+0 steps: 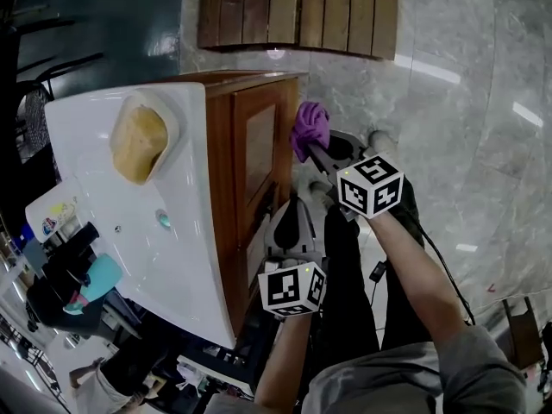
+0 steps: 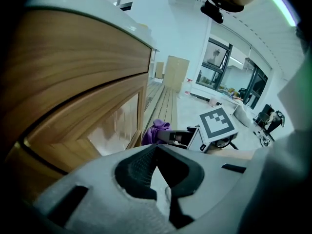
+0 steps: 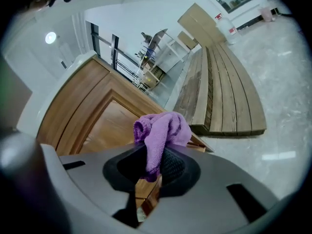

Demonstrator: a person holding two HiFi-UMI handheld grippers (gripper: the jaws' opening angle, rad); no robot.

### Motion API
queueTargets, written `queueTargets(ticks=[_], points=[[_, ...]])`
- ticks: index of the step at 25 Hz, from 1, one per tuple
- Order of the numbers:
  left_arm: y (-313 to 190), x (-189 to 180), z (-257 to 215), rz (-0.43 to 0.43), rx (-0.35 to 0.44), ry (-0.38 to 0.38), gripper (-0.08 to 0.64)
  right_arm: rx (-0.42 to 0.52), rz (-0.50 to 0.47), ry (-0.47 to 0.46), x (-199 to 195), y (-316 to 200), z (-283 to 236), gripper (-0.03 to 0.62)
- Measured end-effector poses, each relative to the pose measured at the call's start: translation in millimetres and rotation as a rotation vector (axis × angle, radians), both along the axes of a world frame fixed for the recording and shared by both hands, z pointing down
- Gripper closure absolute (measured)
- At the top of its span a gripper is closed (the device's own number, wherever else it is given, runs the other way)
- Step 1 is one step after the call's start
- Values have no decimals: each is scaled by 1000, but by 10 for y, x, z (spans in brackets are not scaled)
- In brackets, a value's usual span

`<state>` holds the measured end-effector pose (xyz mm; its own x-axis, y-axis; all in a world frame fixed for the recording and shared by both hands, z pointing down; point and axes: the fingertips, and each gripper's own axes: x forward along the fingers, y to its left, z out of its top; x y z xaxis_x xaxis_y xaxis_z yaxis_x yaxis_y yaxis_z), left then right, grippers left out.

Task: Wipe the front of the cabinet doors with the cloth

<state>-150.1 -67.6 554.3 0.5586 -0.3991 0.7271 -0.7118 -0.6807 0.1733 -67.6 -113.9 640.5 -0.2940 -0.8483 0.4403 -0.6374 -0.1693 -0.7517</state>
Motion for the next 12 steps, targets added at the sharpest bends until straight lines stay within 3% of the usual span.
queueTargets(ticks=[6, 12], points=[[53, -107, -142, 2, 17, -1, 554, 72, 43, -28, -13, 110, -353, 530], [95, -179, -233, -15, 27, 3, 554, 173, 3, -39, -144, 80, -768, 529]])
